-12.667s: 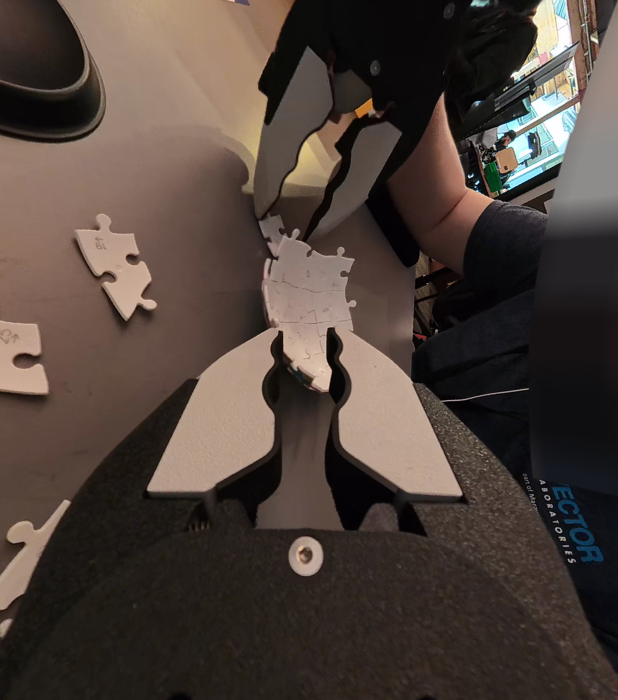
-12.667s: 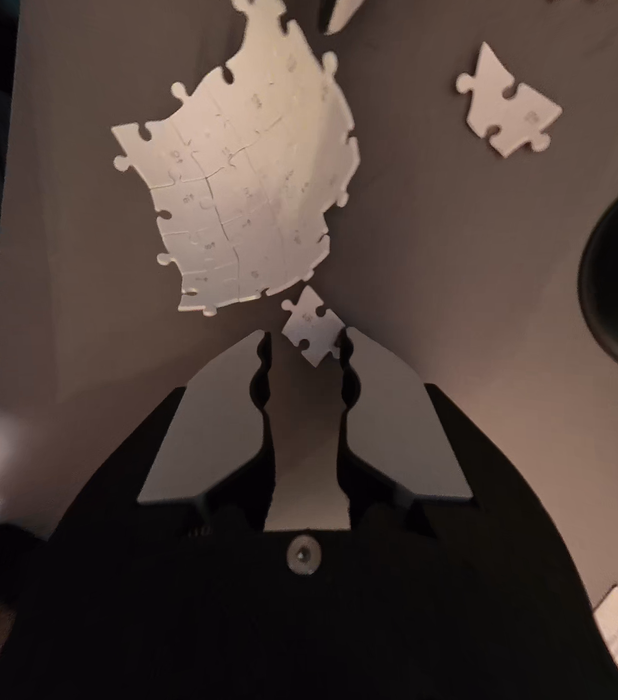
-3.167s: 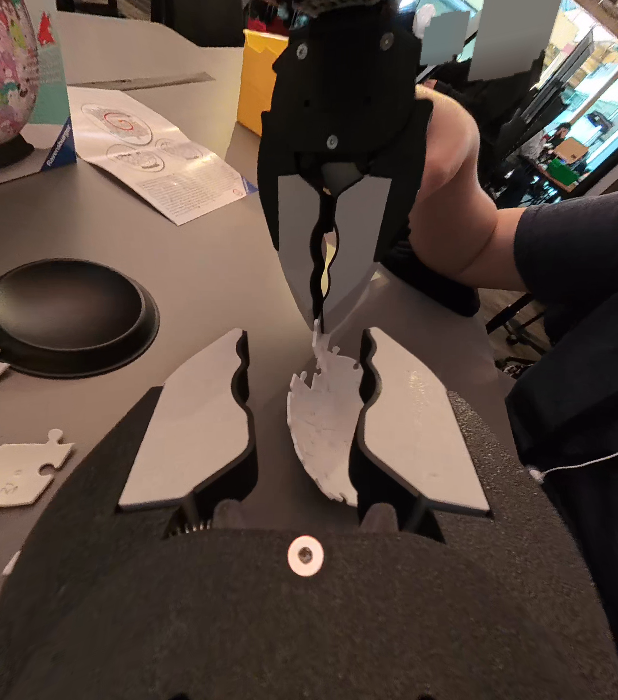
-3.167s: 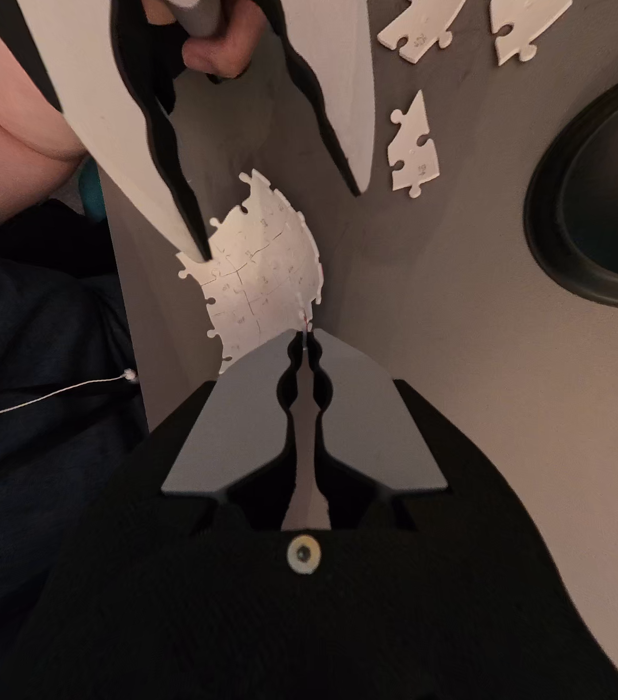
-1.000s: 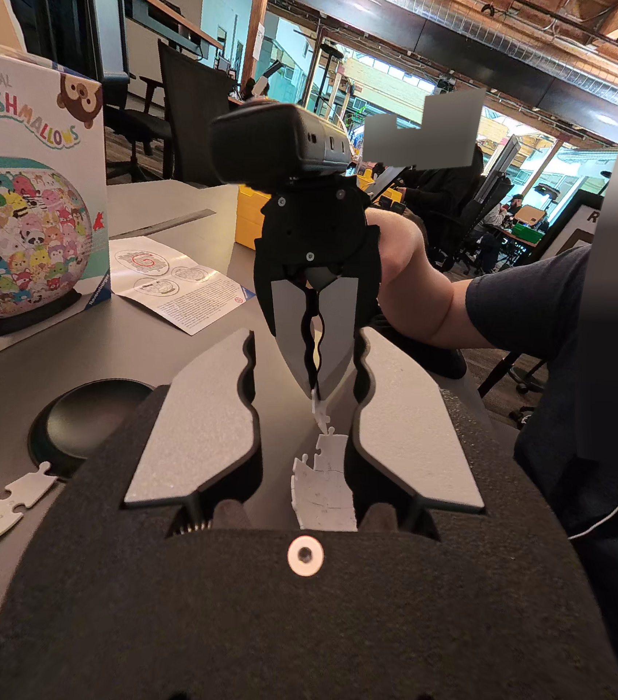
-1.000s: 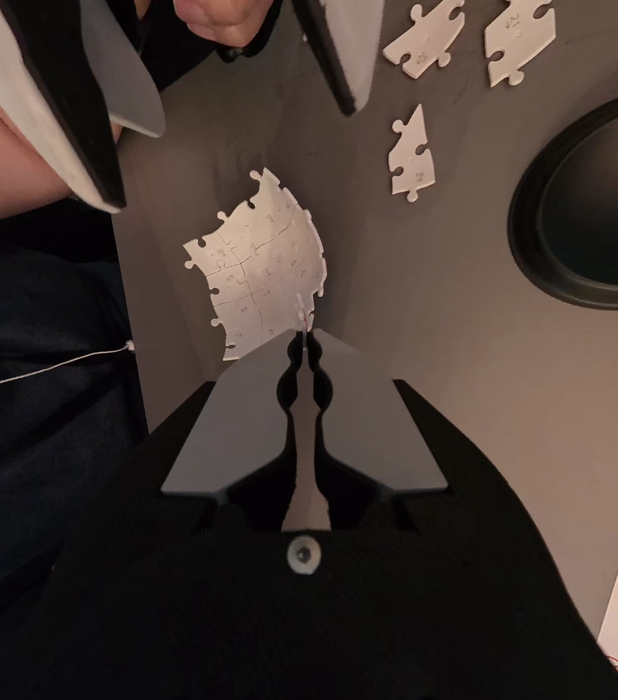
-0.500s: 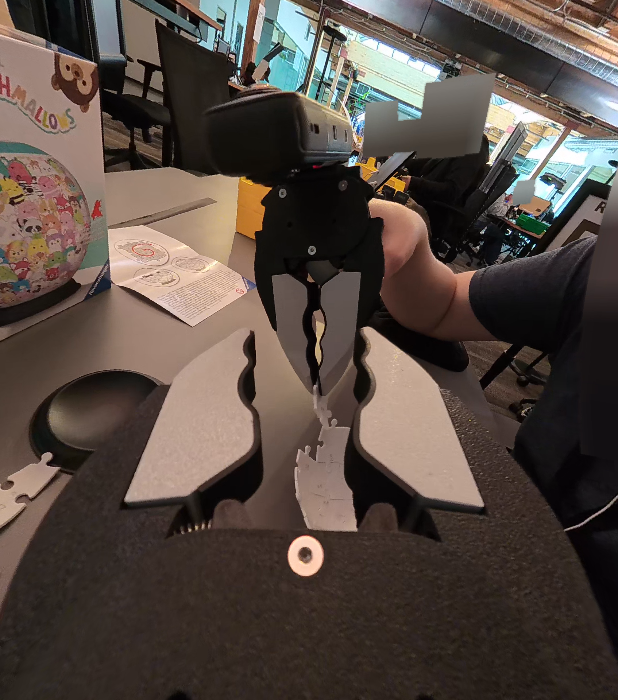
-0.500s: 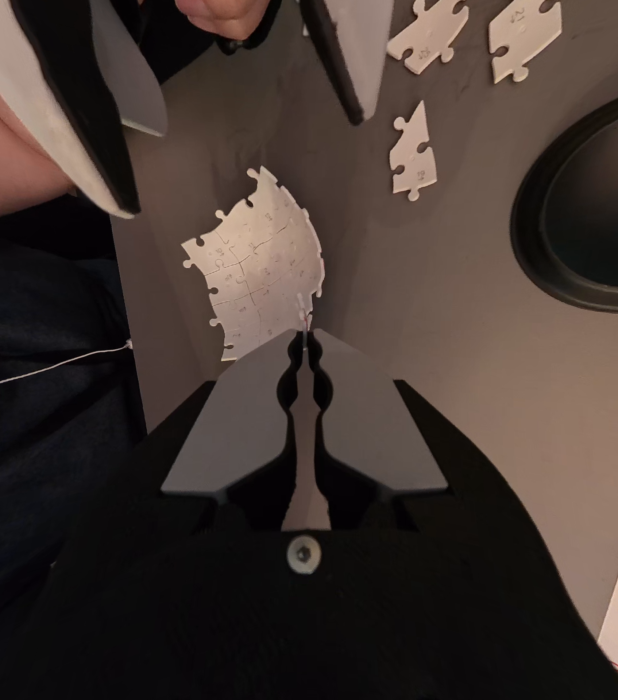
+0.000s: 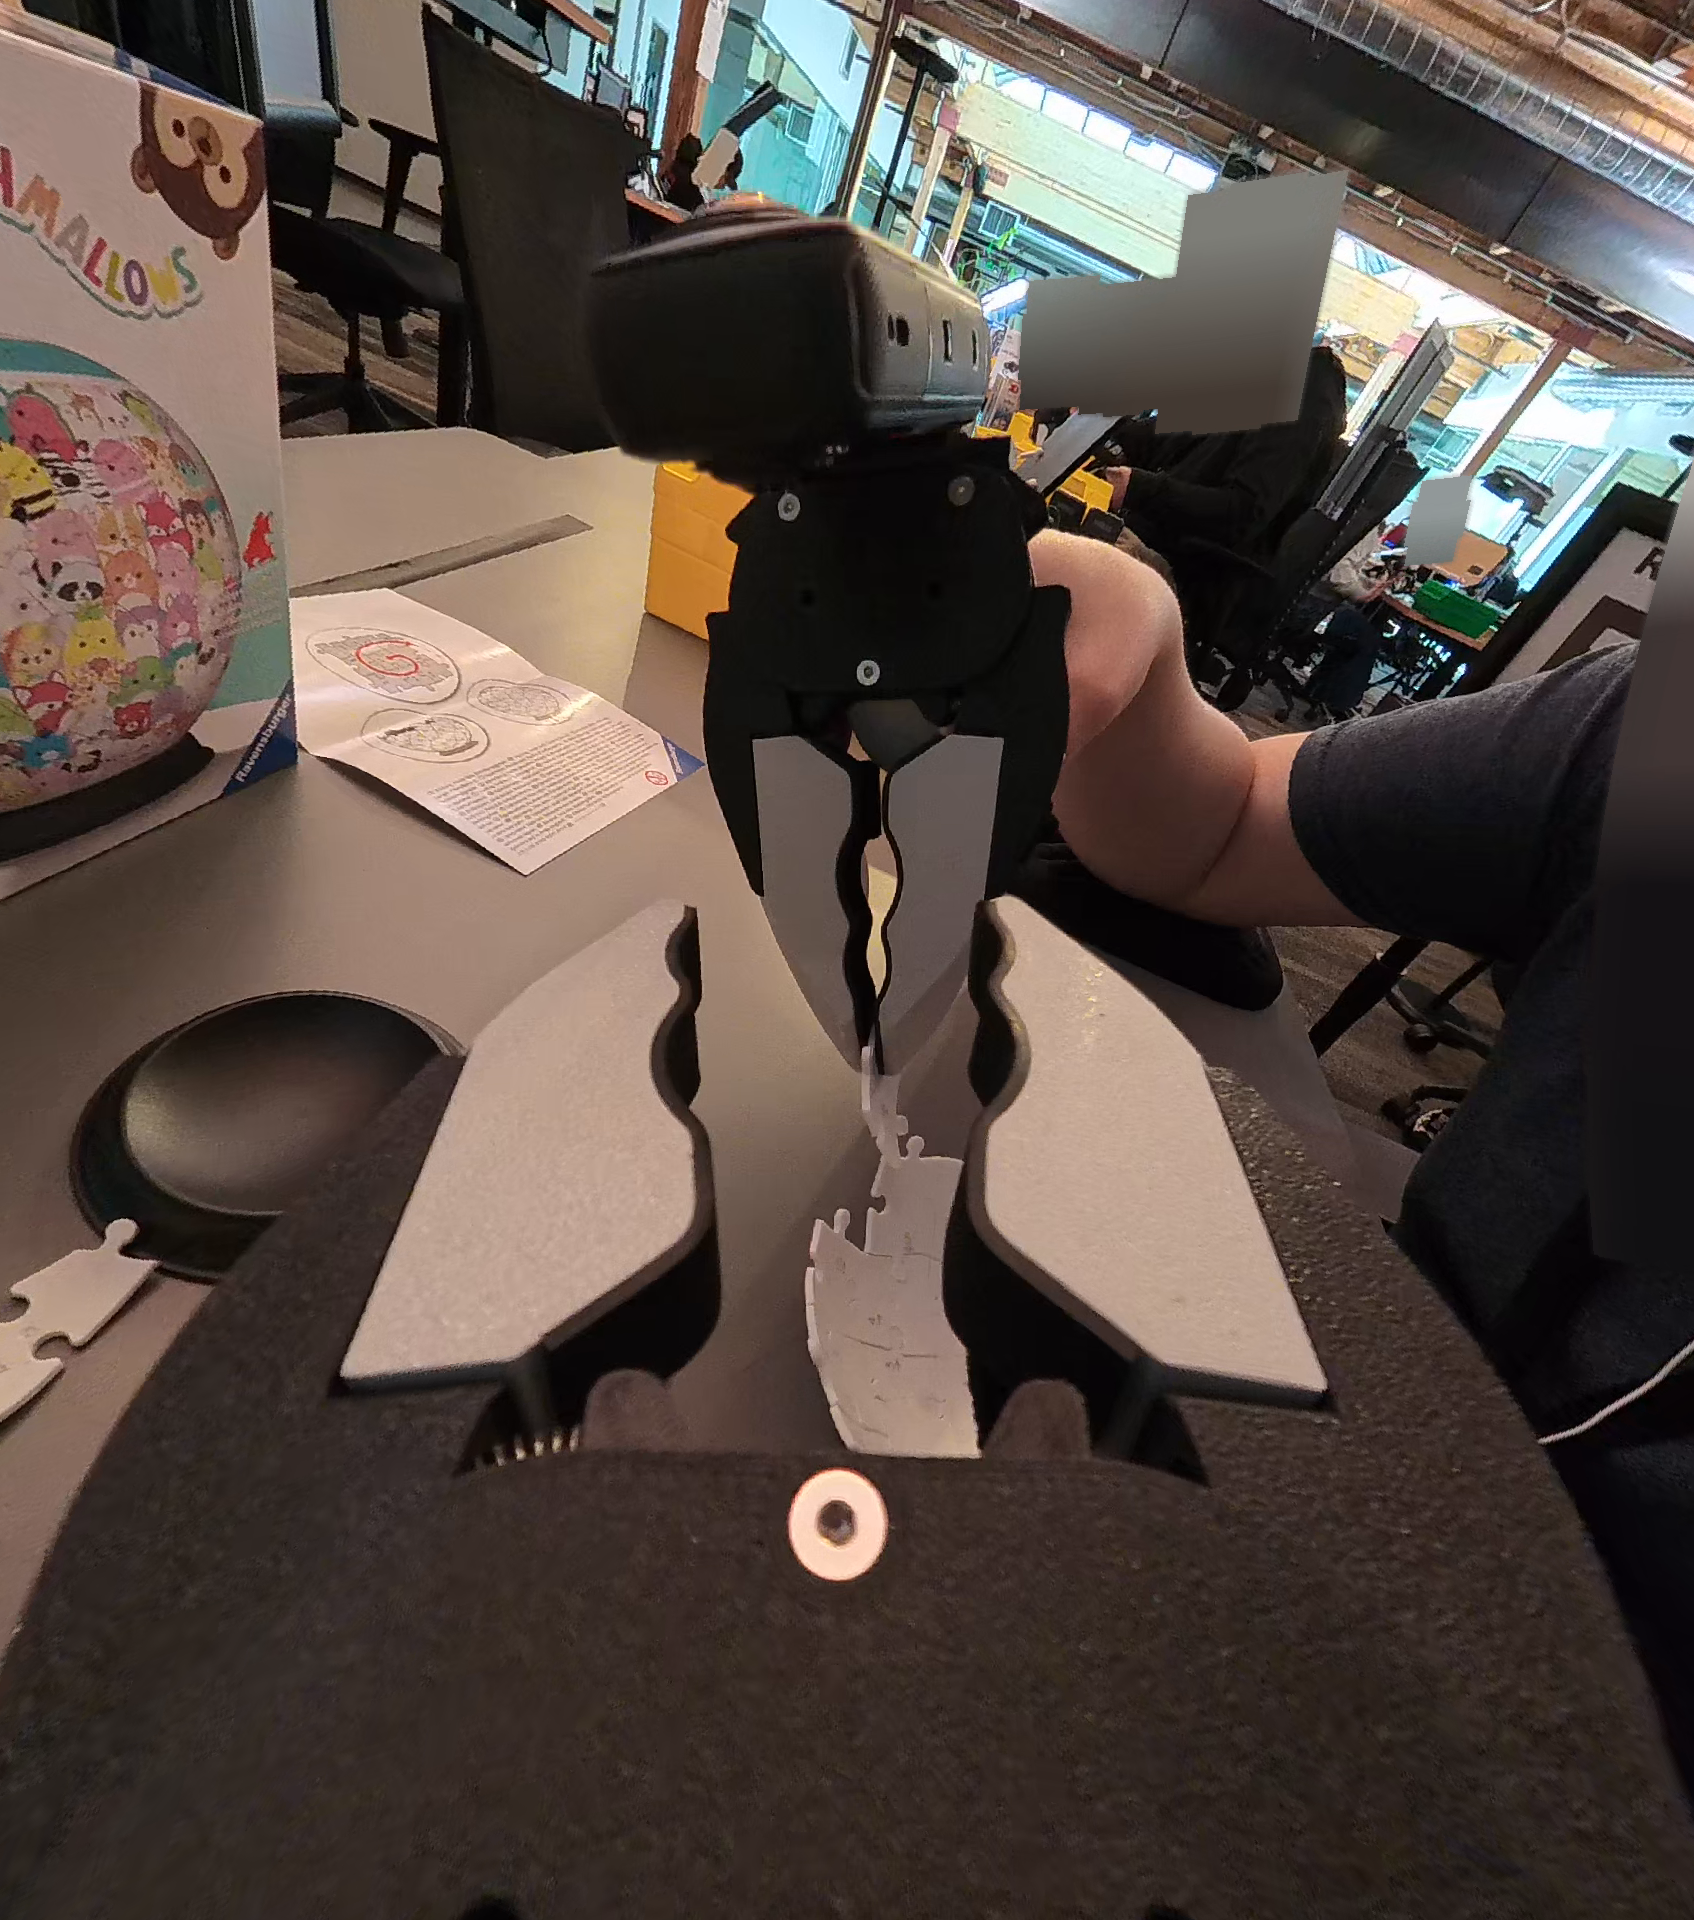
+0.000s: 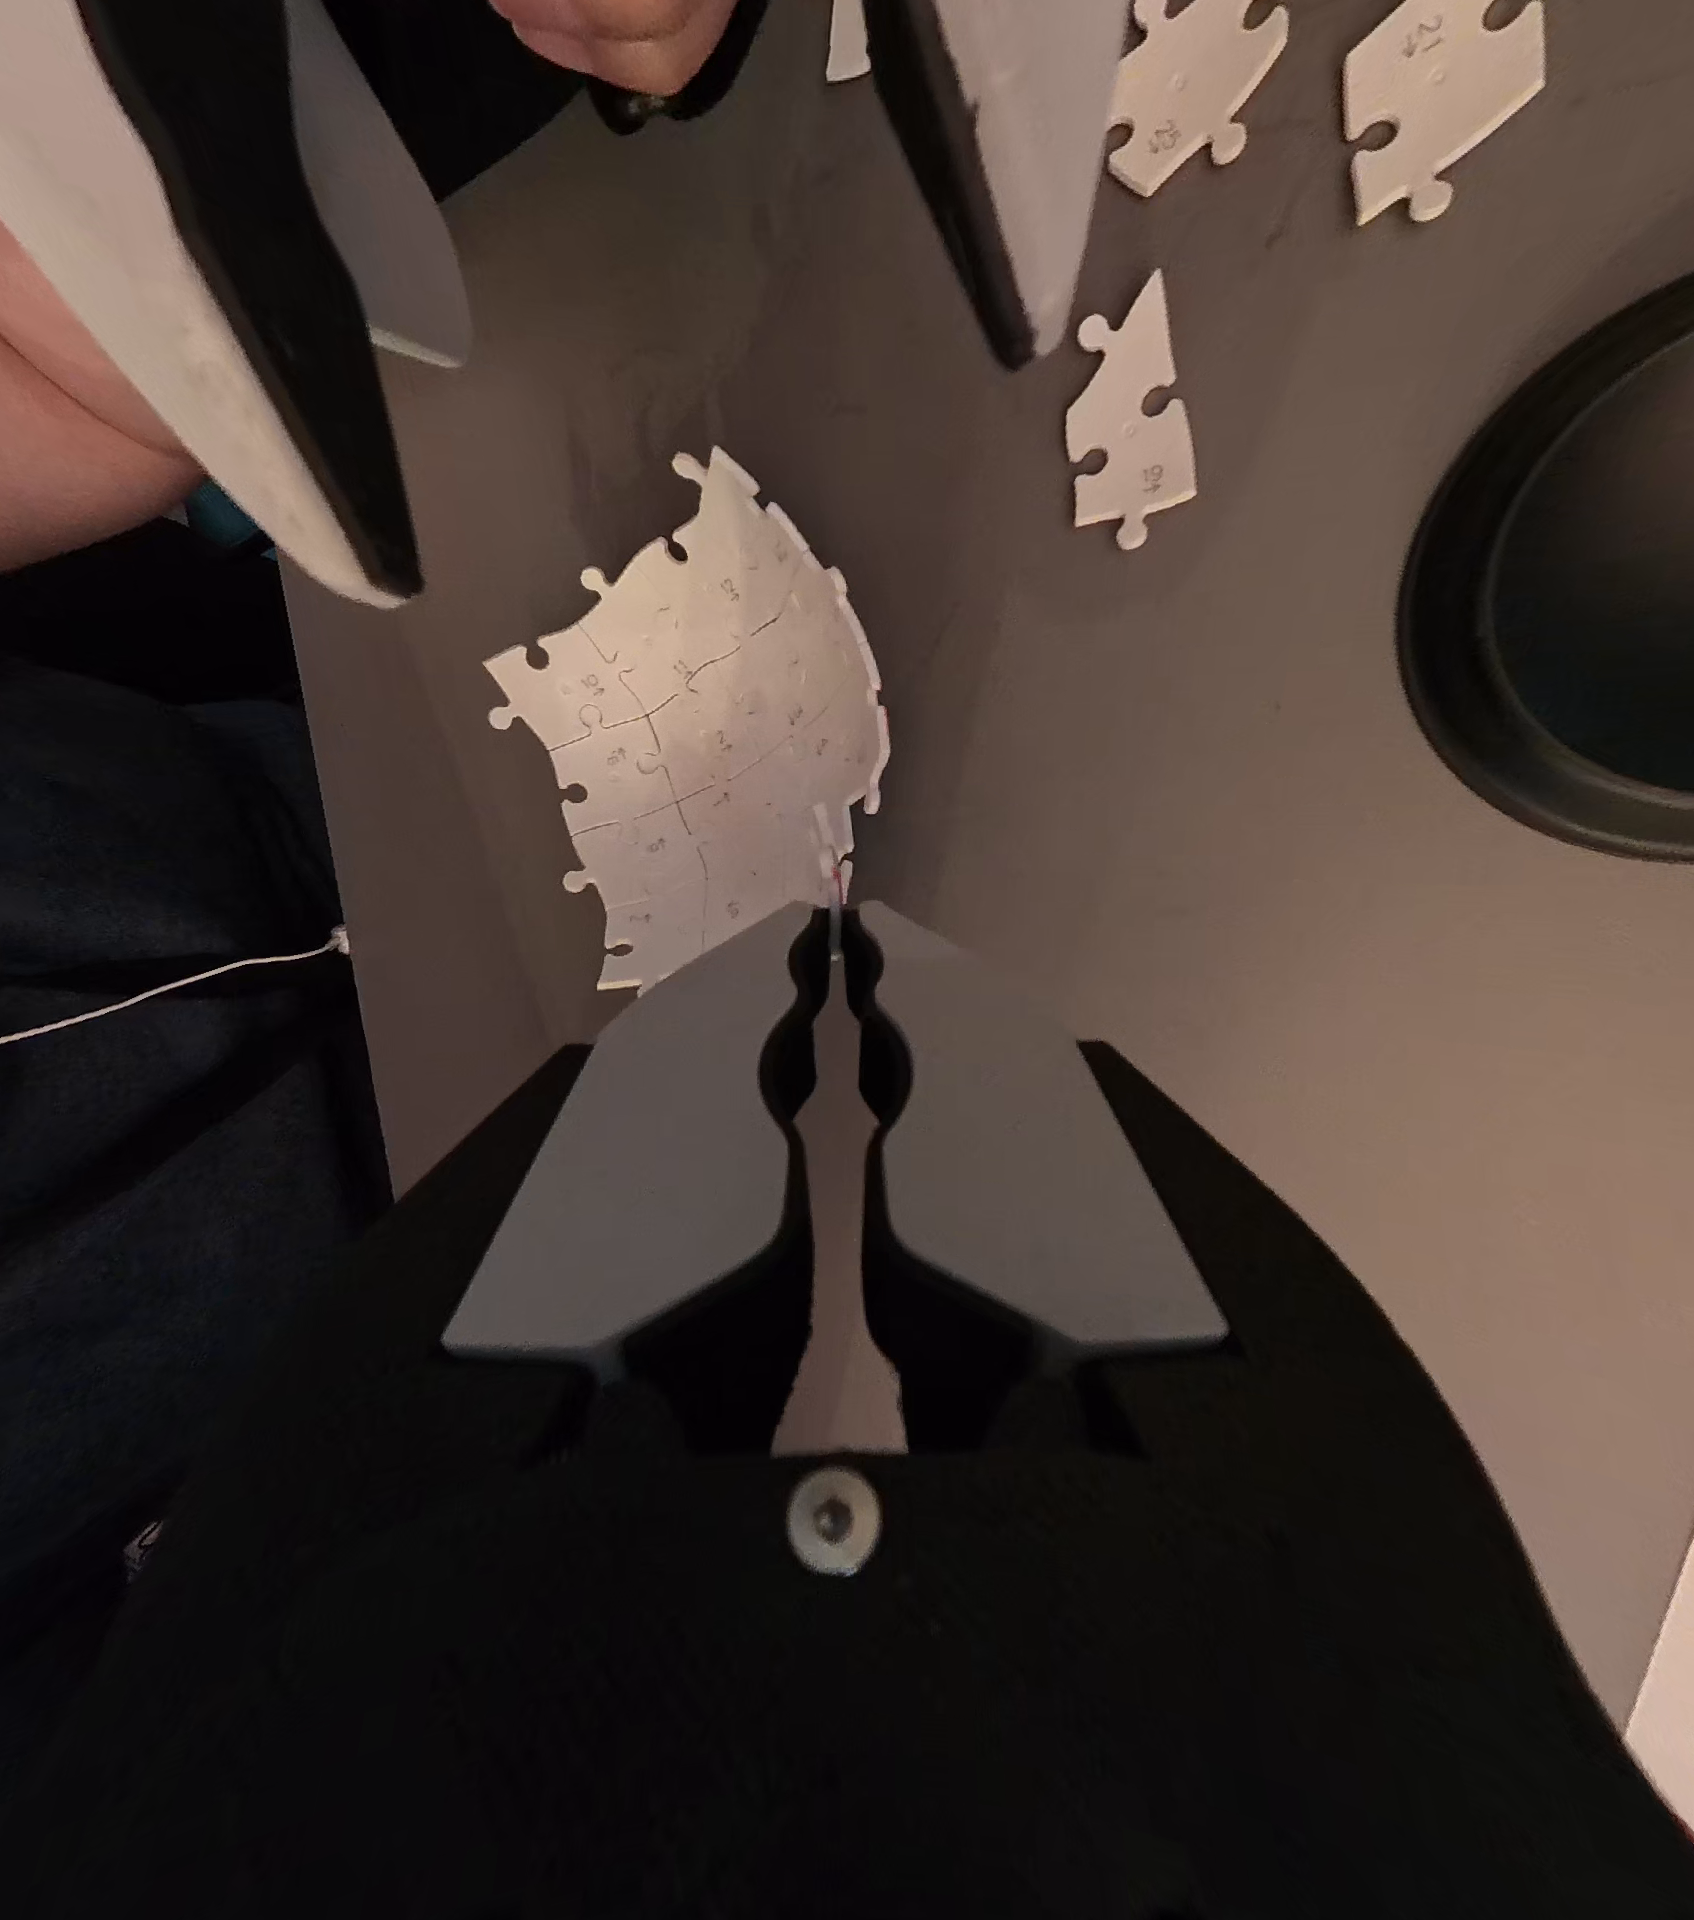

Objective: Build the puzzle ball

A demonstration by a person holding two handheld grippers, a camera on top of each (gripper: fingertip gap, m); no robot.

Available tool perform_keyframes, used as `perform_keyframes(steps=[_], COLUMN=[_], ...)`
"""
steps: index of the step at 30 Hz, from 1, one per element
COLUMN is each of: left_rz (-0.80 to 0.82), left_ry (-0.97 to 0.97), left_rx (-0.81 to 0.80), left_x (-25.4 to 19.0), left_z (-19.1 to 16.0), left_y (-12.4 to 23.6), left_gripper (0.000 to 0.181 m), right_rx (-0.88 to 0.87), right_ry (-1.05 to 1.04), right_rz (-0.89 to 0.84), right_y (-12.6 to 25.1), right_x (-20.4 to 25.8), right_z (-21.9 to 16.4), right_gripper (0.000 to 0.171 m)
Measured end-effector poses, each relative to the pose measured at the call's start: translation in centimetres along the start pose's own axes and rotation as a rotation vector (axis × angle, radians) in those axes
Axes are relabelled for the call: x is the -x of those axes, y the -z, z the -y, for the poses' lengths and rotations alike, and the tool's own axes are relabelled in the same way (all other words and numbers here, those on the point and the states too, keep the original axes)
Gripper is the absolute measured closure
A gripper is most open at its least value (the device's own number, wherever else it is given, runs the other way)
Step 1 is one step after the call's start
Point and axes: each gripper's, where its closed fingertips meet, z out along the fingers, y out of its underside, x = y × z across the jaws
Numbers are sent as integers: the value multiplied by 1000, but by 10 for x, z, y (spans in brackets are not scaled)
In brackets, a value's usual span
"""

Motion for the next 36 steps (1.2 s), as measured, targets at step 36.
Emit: perform_keyframes(steps=[36], left_rz=[-126], left_ry=[215], left_rx=[367], left_x=[1], left_z=[-76], left_y=[-15], left_gripper=[129], right_rx=[39], right_ry=[22], right_rz=[19], right_y=[-21], right_x=[2], right_z=[1], right_gripper=[168])
